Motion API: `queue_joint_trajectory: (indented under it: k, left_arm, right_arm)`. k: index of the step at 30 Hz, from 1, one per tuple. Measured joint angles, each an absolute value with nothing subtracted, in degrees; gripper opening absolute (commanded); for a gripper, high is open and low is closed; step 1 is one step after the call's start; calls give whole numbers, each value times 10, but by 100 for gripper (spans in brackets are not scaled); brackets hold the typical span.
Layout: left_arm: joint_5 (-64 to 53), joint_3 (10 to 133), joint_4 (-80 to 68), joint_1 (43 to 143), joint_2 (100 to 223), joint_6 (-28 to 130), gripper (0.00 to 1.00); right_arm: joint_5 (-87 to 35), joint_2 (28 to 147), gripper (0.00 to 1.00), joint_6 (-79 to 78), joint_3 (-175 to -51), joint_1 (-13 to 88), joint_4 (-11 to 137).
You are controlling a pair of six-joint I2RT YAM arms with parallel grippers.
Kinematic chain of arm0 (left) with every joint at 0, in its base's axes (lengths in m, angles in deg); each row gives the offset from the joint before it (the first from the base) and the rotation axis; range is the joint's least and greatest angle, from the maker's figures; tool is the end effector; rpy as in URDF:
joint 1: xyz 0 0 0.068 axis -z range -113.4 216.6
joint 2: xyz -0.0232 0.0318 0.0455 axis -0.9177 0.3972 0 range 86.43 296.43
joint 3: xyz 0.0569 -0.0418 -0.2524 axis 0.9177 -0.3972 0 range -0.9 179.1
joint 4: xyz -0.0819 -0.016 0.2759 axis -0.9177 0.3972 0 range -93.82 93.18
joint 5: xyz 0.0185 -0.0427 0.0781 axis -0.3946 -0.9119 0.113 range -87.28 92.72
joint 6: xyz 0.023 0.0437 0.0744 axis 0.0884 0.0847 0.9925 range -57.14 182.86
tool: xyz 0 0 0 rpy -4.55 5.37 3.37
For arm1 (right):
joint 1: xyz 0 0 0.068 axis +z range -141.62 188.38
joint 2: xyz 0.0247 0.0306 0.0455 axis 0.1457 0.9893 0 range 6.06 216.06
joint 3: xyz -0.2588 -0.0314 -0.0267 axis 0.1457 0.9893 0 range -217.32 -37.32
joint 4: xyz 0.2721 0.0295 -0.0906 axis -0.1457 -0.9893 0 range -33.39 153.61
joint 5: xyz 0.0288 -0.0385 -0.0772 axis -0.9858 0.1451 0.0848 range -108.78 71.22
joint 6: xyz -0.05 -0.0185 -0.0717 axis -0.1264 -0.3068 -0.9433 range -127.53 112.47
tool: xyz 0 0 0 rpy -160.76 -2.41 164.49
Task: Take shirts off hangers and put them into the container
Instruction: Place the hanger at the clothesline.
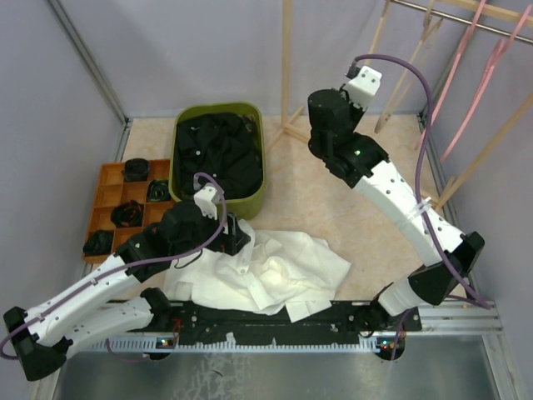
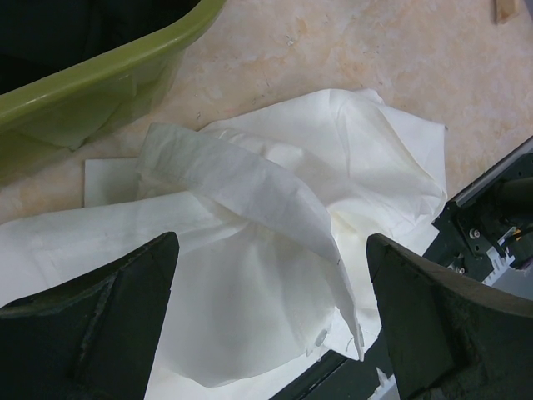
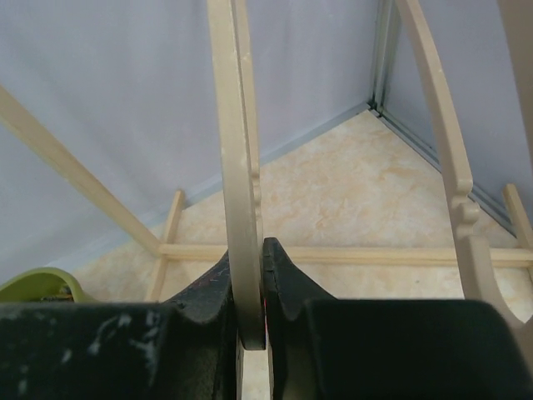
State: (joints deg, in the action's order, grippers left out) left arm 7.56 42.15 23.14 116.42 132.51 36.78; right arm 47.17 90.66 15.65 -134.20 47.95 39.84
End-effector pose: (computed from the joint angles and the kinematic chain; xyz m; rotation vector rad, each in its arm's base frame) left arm 0.1687 -0.1894 0.2645 0.3951 2.1366 -0.6991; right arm 0.3199 0.1701 0.4609 0.5591 1.5581 -0.1879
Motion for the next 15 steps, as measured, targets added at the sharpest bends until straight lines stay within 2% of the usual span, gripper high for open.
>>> queue_joint_trajectory:
  k: [11,13,15]
  left_arm:
    - [69,421,231,1164,1328,369,99]
    - [68,421,231,1164,1328,369,99]
    - [67,421,231,1164,1328,369,99]
  right_arm:
    - [445,928,14,225,-1342,451,323]
    - [440,928,13,230,-1342,450,318]
    - [434,929,7,232,-1346,449,309]
